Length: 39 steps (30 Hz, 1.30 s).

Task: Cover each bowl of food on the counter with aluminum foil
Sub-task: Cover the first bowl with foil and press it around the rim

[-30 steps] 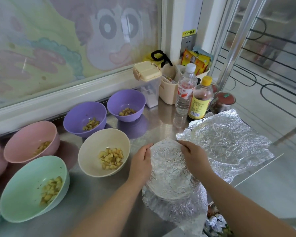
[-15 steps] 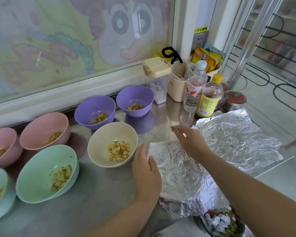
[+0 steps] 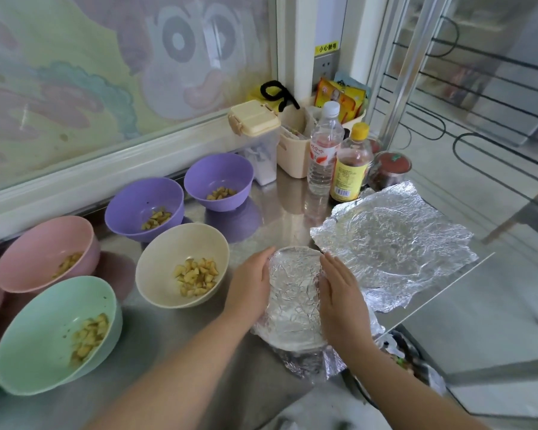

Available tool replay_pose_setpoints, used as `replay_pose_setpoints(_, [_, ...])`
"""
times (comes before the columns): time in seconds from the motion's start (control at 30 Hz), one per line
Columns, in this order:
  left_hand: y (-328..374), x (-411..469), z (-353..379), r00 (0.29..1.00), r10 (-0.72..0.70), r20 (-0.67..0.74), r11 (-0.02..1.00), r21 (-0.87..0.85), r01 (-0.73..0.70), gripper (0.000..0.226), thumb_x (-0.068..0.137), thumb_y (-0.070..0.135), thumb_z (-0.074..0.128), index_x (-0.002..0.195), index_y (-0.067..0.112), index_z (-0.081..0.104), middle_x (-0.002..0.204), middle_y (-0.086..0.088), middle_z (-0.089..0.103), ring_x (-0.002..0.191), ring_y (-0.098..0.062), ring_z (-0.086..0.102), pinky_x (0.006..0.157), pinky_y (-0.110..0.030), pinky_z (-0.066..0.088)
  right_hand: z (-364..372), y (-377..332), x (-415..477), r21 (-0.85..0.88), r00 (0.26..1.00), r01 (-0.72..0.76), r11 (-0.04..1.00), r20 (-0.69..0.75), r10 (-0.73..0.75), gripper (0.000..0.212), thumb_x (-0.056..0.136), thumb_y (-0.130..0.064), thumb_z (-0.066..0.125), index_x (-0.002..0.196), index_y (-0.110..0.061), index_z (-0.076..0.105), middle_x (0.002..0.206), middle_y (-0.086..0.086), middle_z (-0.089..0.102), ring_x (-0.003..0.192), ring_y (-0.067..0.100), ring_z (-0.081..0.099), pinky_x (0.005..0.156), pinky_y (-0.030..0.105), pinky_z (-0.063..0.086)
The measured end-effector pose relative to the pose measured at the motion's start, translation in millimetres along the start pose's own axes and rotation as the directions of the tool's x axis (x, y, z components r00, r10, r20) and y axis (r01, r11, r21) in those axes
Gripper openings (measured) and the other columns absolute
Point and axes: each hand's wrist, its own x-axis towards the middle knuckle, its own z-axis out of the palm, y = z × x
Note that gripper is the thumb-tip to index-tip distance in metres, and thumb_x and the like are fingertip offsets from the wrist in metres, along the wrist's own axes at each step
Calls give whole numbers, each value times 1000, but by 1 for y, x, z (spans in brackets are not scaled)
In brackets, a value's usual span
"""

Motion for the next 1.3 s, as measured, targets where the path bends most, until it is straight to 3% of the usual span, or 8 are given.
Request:
replay_pose_setpoints(0.13, [-1,-3,-1,994,-106,6,982,-157,106,35,104,12,44,135,20,60,132,6,64,121,-6,56,100,-13,34,-5,-2,4,137,997,-76,988,-18,80,41,108,-18,41,149,-21,49,147,-13,51,135,7,46,105,15,33])
replay_pose_setpoints(0.23, [-3,-3,-2,983,-184,27,947,-262,184,33,105,15,43,132,21,62,130,8,64,122,-6,56,106,-19,38,-9,1,8,386,976,-204,900,15,216,38,109,-19,44,142,-32,55,119,-19,66,88,-1,62,70,5,42])
replay_pose_setpoints(0.33, [-4,-5,-2,966,-254,56,899,-354,257,33,105,16,42,130,23,63,128,10,65,122,-4,56,111,-28,40,-10,9,12,527,943,-329,783,134,306,38,108,-18,43,134,-45,55,61,-14,59,46,8,33,44,23,30])
replay_pose_setpoints(0.63, [4,-29,1,906,-421,-49,806,-478,349,33,105,15,40,126,24,63,128,10,64,122,-7,56,101,-20,38,-15,8,34,474,934,-333,816,282,218,36,108,-20,44,131,-42,61,59,-22,56,46,7,34,43,22,32])
replay_pose_setpoints(0.77, [16,-58,-1,853,-497,-160,824,-395,407,44,106,15,38,150,16,41,151,5,44,139,-11,38,106,-14,21,-21,-7,52,460,960,-263,848,216,181,33,106,-20,50,137,-25,61,118,-16,70,102,-9,65,99,25,53])
replay_pose_setpoints(0.9, [27,-64,-10,933,-245,-263,948,-267,174,44,105,12,41,149,15,40,152,5,42,139,-4,35,113,-15,21,-42,-20,36,544,974,-190,817,2,225,31,108,-16,45,135,-22,60,119,-17,64,88,-27,57,74,-3,42])
replay_pose_setpoints(1.07, [24,-10,-14,991,107,-80,992,74,-101,40,105,17,42,143,20,50,147,3,50,139,-13,41,116,-35,33,-11,-14,-13,522,954,-250,815,-10,299,43,107,-38,40,150,-34,46,121,-14,58,92,0,48,91,31,39])
replay_pose_setpoints(1.3, [12,6,-18,993,35,116,995,91,-46,36,105,20,42,136,27,59,130,6,65,113,-13,61,96,-22,42,4,-16,-19,595,905,-360,719,37,424,42,110,-22,37,151,-28,45,149,-13,49,140,9,42,115,29,34])
